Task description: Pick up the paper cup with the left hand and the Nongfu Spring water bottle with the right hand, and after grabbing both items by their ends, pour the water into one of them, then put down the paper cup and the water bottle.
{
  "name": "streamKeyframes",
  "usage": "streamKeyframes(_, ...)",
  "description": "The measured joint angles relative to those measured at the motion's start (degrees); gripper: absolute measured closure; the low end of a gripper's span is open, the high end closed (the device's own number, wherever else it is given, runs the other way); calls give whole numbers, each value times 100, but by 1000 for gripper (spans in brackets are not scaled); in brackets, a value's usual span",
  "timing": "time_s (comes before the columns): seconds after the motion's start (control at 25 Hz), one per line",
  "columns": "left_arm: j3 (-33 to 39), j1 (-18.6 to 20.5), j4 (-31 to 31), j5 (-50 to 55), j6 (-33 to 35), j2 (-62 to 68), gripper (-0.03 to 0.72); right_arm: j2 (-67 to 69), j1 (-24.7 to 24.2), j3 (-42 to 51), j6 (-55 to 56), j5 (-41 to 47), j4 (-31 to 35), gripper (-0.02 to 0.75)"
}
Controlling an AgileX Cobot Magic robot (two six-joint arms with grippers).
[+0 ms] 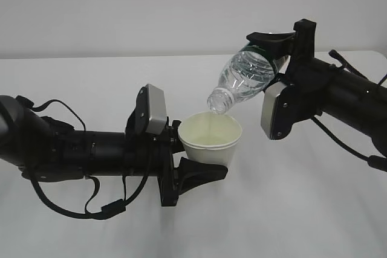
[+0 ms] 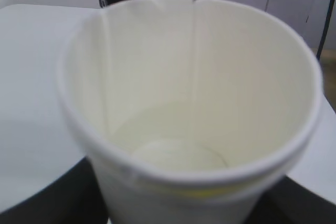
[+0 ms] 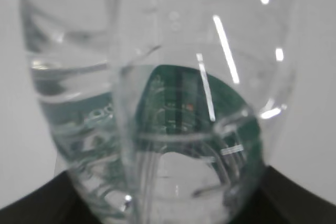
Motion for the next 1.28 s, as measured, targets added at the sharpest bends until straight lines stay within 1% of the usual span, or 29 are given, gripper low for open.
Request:
streamKeyframes(0.32, 0, 0, 0, 0, 0, 0, 237, 0, 0, 0, 0, -9, 0, 290)
streamKeyframes(0.56, 0, -69, 0, 10, 0, 0, 237, 0, 0, 0, 0, -9, 0, 290)
streamKeyframes(1.28, 0, -67, -54, 10, 0, 0, 237, 0, 0, 0, 0, -12, 0, 290)
